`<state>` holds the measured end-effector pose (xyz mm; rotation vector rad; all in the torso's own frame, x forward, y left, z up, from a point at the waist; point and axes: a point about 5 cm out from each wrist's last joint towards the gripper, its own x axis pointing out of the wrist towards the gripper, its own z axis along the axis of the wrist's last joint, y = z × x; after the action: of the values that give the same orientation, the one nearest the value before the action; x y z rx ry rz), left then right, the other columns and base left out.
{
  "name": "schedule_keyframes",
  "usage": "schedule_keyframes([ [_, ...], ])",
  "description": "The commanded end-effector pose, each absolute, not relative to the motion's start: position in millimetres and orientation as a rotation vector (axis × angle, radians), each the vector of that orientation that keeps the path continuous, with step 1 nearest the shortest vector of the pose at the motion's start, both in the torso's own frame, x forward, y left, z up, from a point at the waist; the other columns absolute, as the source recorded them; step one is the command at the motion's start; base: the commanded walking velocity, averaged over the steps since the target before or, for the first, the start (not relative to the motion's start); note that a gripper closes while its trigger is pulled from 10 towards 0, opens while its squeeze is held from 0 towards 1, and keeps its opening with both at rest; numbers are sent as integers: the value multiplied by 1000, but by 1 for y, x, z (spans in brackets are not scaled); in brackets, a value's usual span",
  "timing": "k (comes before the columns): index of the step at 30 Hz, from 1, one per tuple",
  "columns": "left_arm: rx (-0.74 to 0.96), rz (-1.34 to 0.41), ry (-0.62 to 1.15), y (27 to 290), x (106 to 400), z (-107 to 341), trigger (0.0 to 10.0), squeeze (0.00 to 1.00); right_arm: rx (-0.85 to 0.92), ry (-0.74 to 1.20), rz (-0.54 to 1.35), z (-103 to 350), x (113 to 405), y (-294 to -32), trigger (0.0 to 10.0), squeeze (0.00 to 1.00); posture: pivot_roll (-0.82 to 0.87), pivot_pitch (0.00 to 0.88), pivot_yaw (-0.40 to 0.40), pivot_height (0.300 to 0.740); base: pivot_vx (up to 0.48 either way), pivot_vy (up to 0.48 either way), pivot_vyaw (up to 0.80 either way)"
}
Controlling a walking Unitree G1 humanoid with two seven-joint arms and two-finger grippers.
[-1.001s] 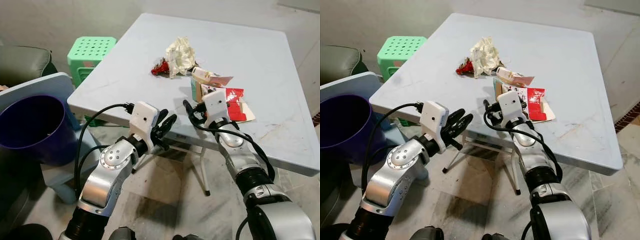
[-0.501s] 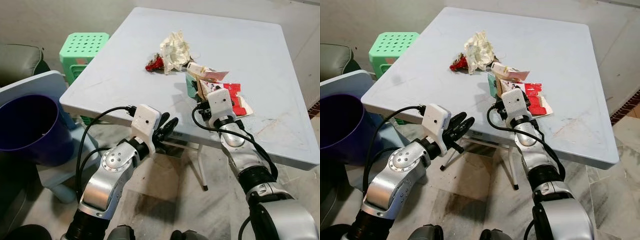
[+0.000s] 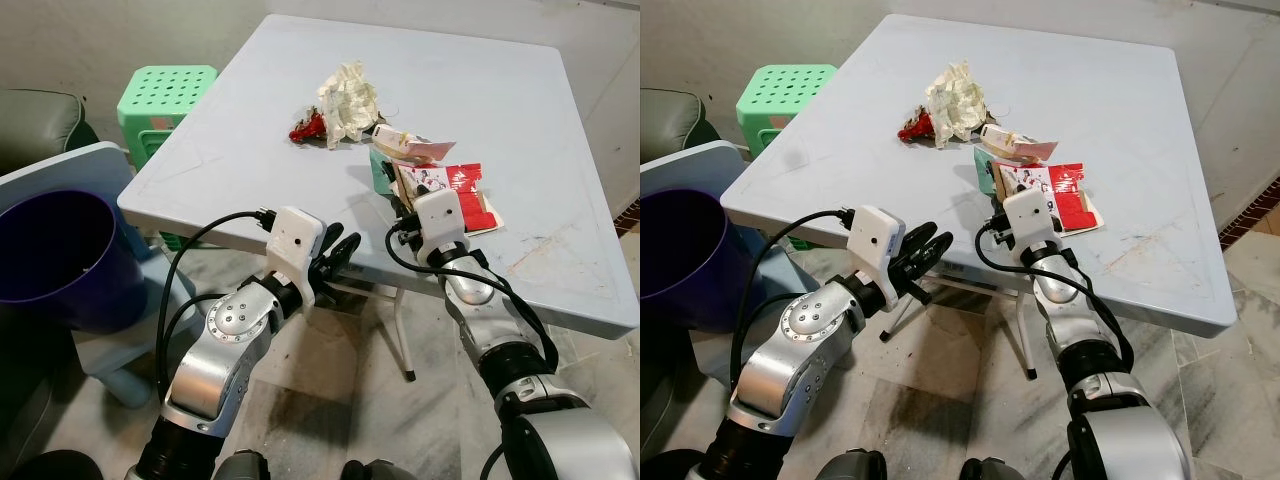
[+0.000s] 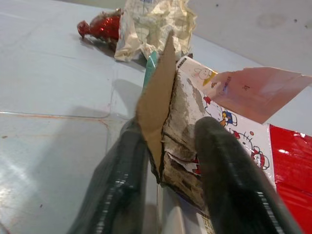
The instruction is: Picking trash to rubbish bin
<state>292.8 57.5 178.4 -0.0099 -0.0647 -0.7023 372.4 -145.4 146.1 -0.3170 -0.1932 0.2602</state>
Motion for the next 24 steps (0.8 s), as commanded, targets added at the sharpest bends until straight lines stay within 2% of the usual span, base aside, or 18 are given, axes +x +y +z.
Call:
schedule_keyframes([
  [1, -5, -699, -58, 58, 294, 176, 10000, 0, -296, -186, 271, 141, 370, -147, 0, 0, 163, 168, -22, 715, 0, 0, 0],
  [13, 12, -666, -82, 61, 302, 179, 10000, 0, -236, -225, 262, 141, 365, -151, 0, 0, 158, 109, -18, 715, 0, 0, 0],
  [24, 24, -576, -132, 70, 317, 184, 10000, 0, -126, -283, 179, 142, 355, -167, 0, 0, 150, 46, -22, 715, 0, 0, 0],
])
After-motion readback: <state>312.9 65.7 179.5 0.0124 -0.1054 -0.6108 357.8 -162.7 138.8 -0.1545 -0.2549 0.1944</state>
